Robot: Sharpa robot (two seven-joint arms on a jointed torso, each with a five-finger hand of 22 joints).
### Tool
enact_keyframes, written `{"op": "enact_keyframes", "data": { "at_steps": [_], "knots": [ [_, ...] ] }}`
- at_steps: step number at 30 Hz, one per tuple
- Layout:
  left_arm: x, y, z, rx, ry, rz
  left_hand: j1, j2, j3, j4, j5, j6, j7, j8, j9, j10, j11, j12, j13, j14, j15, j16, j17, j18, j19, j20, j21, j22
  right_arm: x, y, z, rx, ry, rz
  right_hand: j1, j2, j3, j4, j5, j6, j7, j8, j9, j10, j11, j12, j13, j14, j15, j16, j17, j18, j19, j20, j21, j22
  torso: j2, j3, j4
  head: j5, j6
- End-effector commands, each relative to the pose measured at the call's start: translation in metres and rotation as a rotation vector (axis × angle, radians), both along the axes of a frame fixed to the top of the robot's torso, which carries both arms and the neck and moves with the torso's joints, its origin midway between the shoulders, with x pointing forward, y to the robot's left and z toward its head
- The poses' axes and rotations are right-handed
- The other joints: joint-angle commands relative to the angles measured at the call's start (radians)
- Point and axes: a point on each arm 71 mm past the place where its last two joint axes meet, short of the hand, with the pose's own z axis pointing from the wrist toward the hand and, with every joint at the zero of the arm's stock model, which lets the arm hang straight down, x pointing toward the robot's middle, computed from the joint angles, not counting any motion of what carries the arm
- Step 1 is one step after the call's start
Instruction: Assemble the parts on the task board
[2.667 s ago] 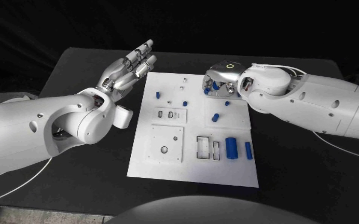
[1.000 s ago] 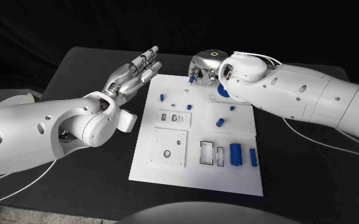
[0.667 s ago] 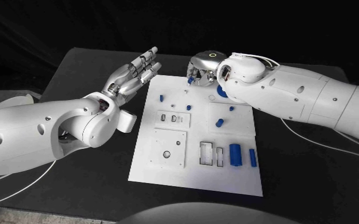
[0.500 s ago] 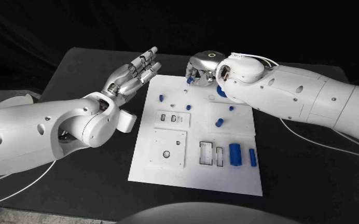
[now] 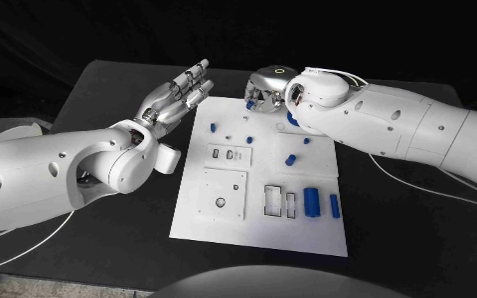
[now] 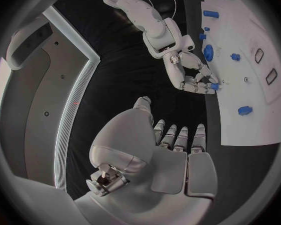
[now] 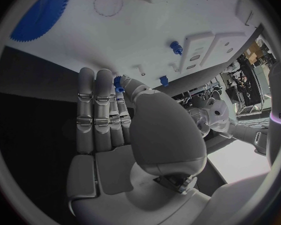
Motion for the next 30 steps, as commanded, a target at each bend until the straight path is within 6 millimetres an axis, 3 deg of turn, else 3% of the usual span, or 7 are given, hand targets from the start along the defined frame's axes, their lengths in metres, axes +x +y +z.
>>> {"op": "enact_keyframes", "data": {
  "at_steps": [1,7,10,18,25,27,30],
  "knots": [
    [0.0,-0.002,0.0,-0.009,-0.001,-0.024,0.01,0.0,0.006,0.002,0.006,0.0,0.004,0.005,0.001,0.001,0.004,0.006,0.001,0.0,0.008,-0.003,0.0,0.01,0.001,0.007,0.001,0.0,0.0,0.0,-0.001,-0.012,0.011,-0.013,-0.014,-0.013,-0.003,0.011,-0.011,-0.046,0.003,-0.028,-0.013,-0.047,0.006,-0.007,-0.003,-0.016,0.004,-0.003,0.001,0.009,-0.015,0.003,-0.004,0.003,-0.001,0.0,0.0008,-0.001,-0.002],
    [0.0,-0.002,0.0,-0.009,0.0,-0.024,0.01,0.0,0.006,0.002,0.007,0.0,0.005,0.005,0.001,0.001,0.005,0.006,0.001,0.0,0.008,-0.003,0.0,0.01,0.001,0.007,0.001,0.0,0.003,-0.006,-0.003,-0.036,0.02,-0.06,-0.049,-0.037,-0.064,0.017,-0.066,-0.385,-0.006,-0.046,-0.091,-0.282,0.029,0.002,0.002,-0.086,0.027,-0.024,-0.002,0.004,-0.065,0.027,-0.046,0.002,-0.001,0.0001,0.0005,0.001,-0.004],
    [0.0,-0.002,0.0,-0.009,0.0,-0.025,0.011,0.0,0.006,0.002,0.008,0.0,0.006,0.005,0.001,0.001,0.005,0.007,0.001,0.0,0.008,-0.003,0.0,0.01,0.001,0.007,0.001,0.0,0.004,-0.011,0.0,-0.011,-0.009,-0.067,-0.054,-0.038,-0.098,0.028,-0.078,-0.504,-0.046,-0.053,-0.11,-0.324,0.031,0.009,0.005,-0.1,0.033,-0.022,-0.001,0.008,-0.071,0.032,-0.058,0.003,0.0,-0.0002,0.0008,0.0,-0.004],
    [0.0,-0.001,0.0,-0.011,-0.002,-0.028,0.014,0.001,0.008,0.002,0.011,0.001,0.01,0.006,0.001,0.002,0.009,0.01,0.002,0.001,0.009,-0.002,0.0,0.01,0.001,0.008,0.002,0.0,-0.001,-0.039,0.016,0.092,-0.098,-0.065,-0.037,-0.009,-0.121,0.044,-0.067,-0.294,-0.012,-0.002,-0.084,-0.225,0.024,0.124,0.043,-0.105,0.029,-0.016,-0.002,0.011,-0.062,0.032,-0.075,0.011,0.0,-0.0003,-0.0012,0.006,-0.001],
    [-0.001,0.0,-0.001,-0.012,0.003,-0.029,0.018,0.003,0.011,0.002,0.019,0.001,0.014,0.006,0.001,0.003,0.013,0.011,0.002,0.001,0.012,-0.002,0.001,0.01,0.001,0.01,0.002,0.0,-0.016,-0.073,0.028,0.1,-0.099,-0.085,-0.033,0.0,-0.144,0.034,-0.056,-0.217,-0.012,0.011,-0.076,-0.163,-0.01,0.485,0.287,-0.112,0.005,-0.005,0.019,0.005,-0.062,0.025,-0.116,0.015,0.004,0.0003,-0.004,0.012,0.006],
    [-0.002,-0.001,-0.002,-0.014,0.01,-0.035,0.018,0.004,0.011,0.002,0.02,0.005,0.016,0.006,0.001,0.003,0.014,0.011,0.002,0.001,0.013,-0.002,0.001,0.01,0.001,0.01,0.002,0.0,-0.021,-0.083,0.03,0.093,-0.091,-0.098,-0.042,0.02,-0.147,0.038,-0.052,-0.17,-0.017,0.023,-0.063,-0.229,-0.019,0.69,0.453,-0.134,0.006,0.081,0.125,-0.004,-0.071,0.027,-0.118,0.032,0.005,0.0003,-0.0048,0.011,0.005],
    [-0.003,-0.001,-0.002,-0.015,0.019,-0.042,0.018,0.005,0.012,0.004,0.02,0.014,0.024,0.008,0.003,0.003,0.016,0.013,0.002,0.002,0.016,-0.002,0.001,0.01,0.001,0.011,0.002,0.0,-0.027,-0.097,0.032,0.089,-0.086,-0.116,-0.065,0.025,-0.157,0.053,-0.052,-0.124,-0.016,0.026,-0.038,-0.139,-0.044,1.133,0.927,-0.003,0.008,0.525,0.63,0.005,-0.058,0.018,-0.032,0.13,0.007,0.0009,-0.0037,0.007,0.005]
  ]
}}
